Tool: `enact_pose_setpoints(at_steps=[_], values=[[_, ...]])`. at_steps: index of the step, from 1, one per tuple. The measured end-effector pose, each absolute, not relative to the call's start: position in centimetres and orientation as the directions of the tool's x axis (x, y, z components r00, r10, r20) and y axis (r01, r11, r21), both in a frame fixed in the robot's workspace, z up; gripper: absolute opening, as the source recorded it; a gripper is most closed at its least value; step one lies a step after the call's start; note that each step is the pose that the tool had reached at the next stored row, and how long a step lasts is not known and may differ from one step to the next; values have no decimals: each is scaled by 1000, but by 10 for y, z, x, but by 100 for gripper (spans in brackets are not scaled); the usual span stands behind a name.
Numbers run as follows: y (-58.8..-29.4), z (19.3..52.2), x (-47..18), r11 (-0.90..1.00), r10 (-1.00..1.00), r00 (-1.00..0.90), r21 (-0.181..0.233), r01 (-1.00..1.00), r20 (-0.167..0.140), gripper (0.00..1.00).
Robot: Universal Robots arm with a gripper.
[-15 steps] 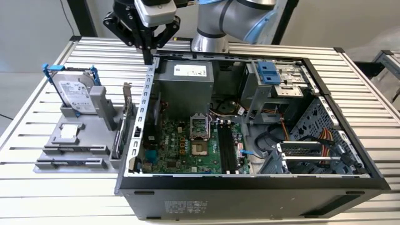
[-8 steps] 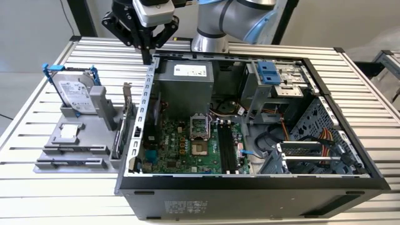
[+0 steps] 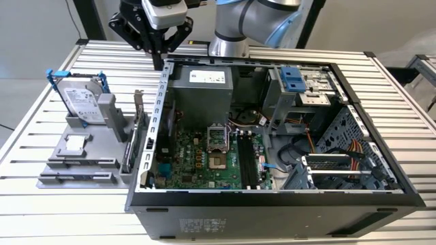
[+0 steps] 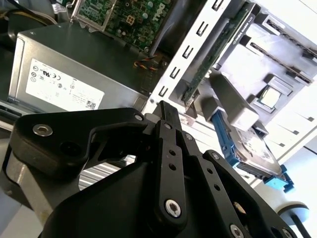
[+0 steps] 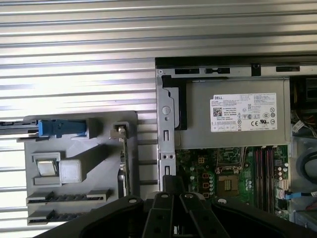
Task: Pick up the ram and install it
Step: 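Reach for the ram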
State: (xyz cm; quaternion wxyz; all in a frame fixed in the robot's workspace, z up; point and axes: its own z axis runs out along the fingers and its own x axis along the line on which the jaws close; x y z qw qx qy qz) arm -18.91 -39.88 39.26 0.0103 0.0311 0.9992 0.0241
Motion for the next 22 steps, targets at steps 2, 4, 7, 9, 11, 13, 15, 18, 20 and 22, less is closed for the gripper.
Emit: enact_pose_setpoints(at_steps=[2, 4, 7, 9, 11, 13, 15, 18, 20, 22], values=[[-399, 393, -190, 997, 63, -998, 49, 62, -19, 0], [-399, 393, -191, 997, 63, -998, 49, 62, -19, 0], [-399, 393, -192, 997, 63, -998, 49, 62, -19, 0], [-399, 393, -193, 997, 63, -998, 49, 62, -19, 0], [-399, 393, -194, 997, 63, -998, 49, 62, -19, 0], [-399, 393, -195, 997, 63, -998, 49, 62, -19, 0], [-399, 393, -196, 997, 63, -998, 49, 62, -19, 0], [-399, 393, -197, 997, 63, -998, 49, 62, -19, 0], [-399, 393, -198, 997, 63, -998, 49, 62, -19, 0], [-399, 393, -199, 997, 63, -998, 49, 62, -19, 0]])
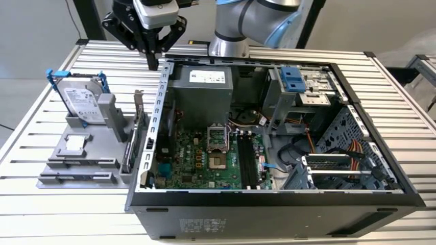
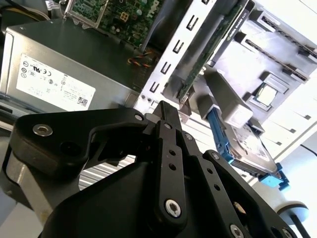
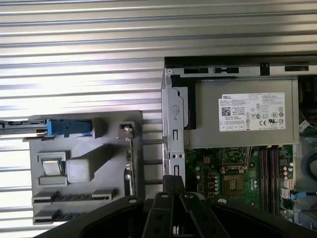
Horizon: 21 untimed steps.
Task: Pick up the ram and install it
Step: 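Reach for the ram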
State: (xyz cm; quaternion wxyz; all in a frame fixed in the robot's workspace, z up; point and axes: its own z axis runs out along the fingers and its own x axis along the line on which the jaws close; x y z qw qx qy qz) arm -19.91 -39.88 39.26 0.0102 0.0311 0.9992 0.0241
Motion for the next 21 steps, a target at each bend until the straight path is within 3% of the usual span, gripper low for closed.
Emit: enact_pose_setpoints(at_steps=[21], values=[[-399, 393, -210, 997, 63, -998, 49, 62, -19, 0]])
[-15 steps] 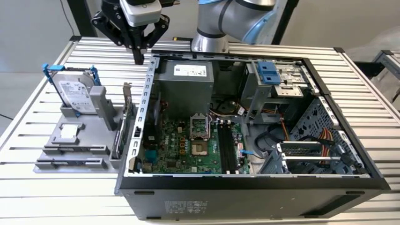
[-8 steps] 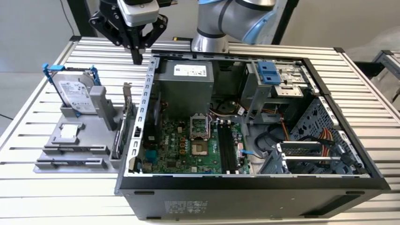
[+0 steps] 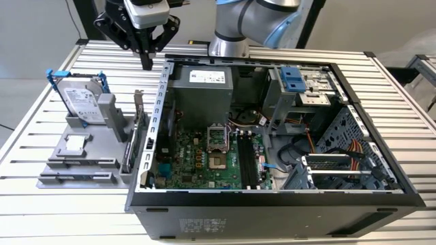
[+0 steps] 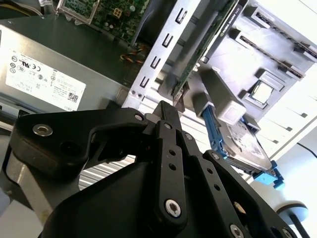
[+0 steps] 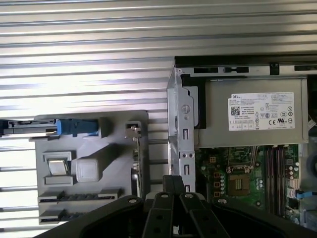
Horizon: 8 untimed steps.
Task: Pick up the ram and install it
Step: 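Reach for the ram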
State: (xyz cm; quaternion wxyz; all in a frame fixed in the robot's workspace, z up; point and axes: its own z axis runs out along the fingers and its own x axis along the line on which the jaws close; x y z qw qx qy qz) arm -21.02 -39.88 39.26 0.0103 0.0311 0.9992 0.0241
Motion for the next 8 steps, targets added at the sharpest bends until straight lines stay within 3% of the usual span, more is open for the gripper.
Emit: enact_pose_setpoints(at_steps=[8], values=[[-399, 393, -215, 997, 63, -998, 49, 62, -19, 0]])
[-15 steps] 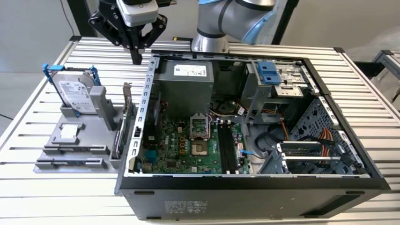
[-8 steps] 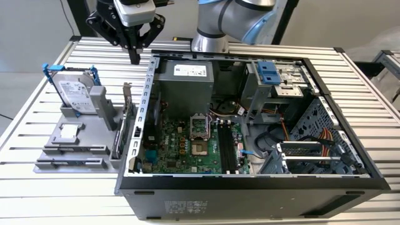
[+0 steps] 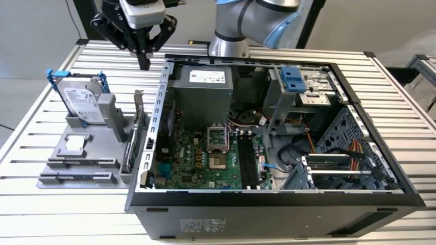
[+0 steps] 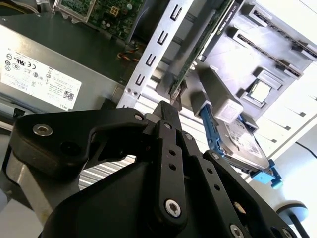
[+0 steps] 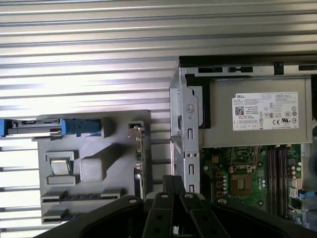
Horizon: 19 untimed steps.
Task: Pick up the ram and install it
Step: 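Reach for the ram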
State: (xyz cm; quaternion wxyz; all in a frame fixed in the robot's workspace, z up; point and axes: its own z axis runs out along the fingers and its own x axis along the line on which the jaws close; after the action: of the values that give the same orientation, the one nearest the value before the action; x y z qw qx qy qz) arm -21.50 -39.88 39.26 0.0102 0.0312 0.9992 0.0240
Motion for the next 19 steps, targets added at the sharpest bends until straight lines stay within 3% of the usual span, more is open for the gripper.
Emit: enact_pose_setpoints(at_steps=[19], values=[[-399, 393, -226, 997, 63, -998, 49, 62, -19, 0]])
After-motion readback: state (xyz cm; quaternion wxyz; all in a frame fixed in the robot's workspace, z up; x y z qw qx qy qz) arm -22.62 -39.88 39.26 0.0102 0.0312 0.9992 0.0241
